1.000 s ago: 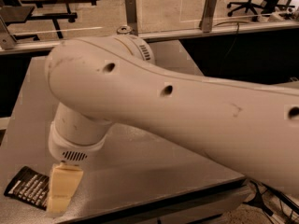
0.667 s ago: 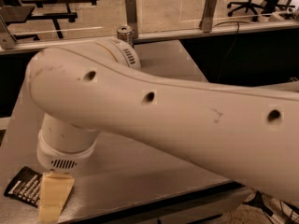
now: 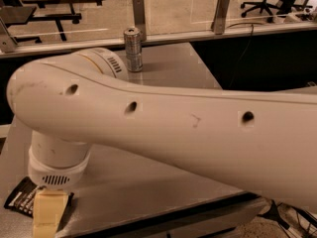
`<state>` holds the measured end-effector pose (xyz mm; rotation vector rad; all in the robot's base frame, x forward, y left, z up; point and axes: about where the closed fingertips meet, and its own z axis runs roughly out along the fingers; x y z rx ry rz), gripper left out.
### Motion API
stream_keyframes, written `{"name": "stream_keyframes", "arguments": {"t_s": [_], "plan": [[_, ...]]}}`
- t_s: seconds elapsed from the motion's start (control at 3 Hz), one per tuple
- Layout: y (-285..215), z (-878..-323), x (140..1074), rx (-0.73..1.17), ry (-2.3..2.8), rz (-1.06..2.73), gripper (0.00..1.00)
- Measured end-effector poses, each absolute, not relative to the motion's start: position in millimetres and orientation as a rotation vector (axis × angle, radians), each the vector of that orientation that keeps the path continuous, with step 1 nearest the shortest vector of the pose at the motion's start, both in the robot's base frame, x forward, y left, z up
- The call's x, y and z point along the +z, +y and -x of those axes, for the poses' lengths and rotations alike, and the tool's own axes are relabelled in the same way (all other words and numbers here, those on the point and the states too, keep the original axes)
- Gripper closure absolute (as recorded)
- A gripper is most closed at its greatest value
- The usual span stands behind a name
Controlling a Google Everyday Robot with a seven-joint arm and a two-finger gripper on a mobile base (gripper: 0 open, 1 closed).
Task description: Move rxbar chocolate near redbull can
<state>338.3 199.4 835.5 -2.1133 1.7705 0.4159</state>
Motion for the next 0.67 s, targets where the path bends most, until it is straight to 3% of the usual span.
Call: {"name": "stream_keyframes", "arguments": {"t_s": [0.67], "plan": [[205.0, -337.0, 832.5, 0.411, 1.786, 2.136, 0.41]]}}
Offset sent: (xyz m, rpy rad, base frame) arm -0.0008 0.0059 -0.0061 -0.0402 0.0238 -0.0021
